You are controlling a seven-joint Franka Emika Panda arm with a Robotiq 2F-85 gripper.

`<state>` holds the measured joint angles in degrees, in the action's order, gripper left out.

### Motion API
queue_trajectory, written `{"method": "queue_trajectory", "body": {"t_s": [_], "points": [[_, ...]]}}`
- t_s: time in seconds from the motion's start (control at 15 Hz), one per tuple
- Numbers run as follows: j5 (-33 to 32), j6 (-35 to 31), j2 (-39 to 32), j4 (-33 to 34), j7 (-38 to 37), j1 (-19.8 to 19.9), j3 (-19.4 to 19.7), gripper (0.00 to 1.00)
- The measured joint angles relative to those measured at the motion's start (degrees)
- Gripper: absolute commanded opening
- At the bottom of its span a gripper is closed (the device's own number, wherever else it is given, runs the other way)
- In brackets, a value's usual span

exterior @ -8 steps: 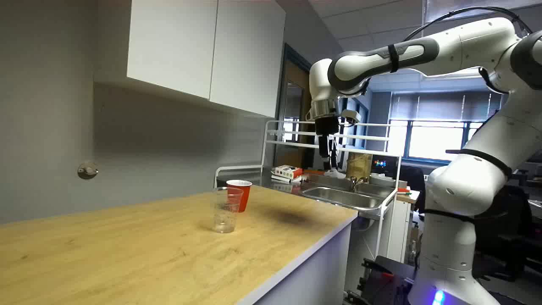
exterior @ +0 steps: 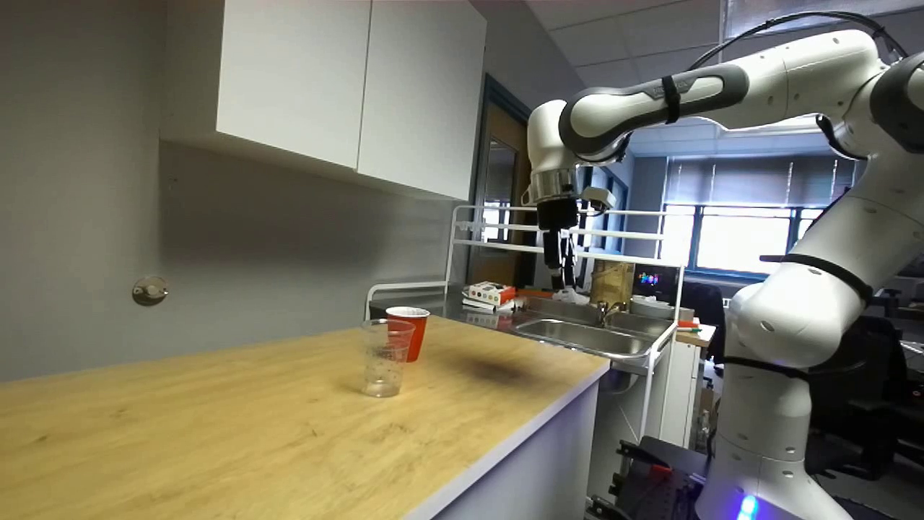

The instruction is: Pour the contents of the orange cup into the transparent one

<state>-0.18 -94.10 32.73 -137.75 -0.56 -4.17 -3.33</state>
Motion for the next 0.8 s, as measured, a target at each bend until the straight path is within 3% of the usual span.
{"method": "queue_trajectory", "body": {"t_s": [0.8], "points": [[-0.1,-0.4,-0.6,0.0,-0.4,0.0,0.0,1.0]]}}
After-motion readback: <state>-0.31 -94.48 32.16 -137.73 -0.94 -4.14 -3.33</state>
